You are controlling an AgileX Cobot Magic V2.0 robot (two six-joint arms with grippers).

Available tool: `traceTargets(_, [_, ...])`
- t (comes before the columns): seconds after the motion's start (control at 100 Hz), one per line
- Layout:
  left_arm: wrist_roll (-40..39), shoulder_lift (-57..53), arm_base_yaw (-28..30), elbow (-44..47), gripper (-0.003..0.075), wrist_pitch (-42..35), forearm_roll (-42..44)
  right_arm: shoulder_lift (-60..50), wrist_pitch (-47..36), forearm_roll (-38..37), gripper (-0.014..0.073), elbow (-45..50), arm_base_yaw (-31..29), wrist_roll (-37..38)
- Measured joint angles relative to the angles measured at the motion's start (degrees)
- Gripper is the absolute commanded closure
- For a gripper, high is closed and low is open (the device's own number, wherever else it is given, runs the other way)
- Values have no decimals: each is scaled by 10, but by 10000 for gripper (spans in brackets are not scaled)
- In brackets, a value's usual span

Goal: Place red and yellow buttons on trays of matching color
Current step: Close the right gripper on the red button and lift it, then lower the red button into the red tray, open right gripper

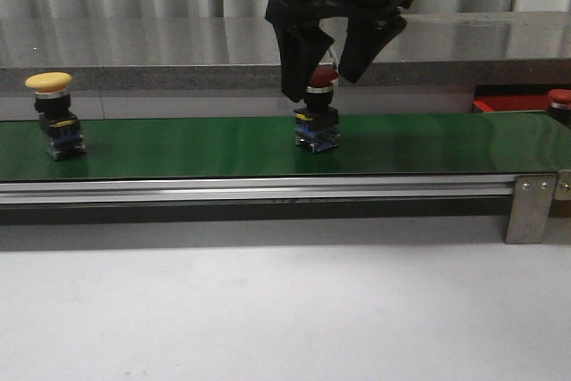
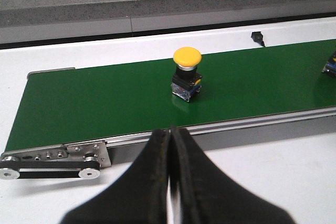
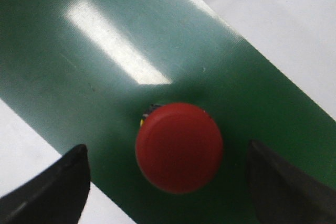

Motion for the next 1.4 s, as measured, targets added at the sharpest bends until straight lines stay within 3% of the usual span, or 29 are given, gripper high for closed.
traceTargets(0.2, [0,0,0,1,739,-1,-17,10,-13,-2,323,0,-6,0])
traceTargets(0.29, [0,0,0,1,739,-1,-18,10,-14,-2,393,0,-10,0])
traceTargets(0.85, [0,0,0,1,739,-1,-18,-65,2,-4,399,0,-42,14])
traceTargets(1.02, [0,0,0,1,739,-1,-18,-102,26,-4,399,0,-95,20])
traceTargets(1.4, [0,0,0,1,739,-1,-18,-132,51,-4,399,5,-277,36])
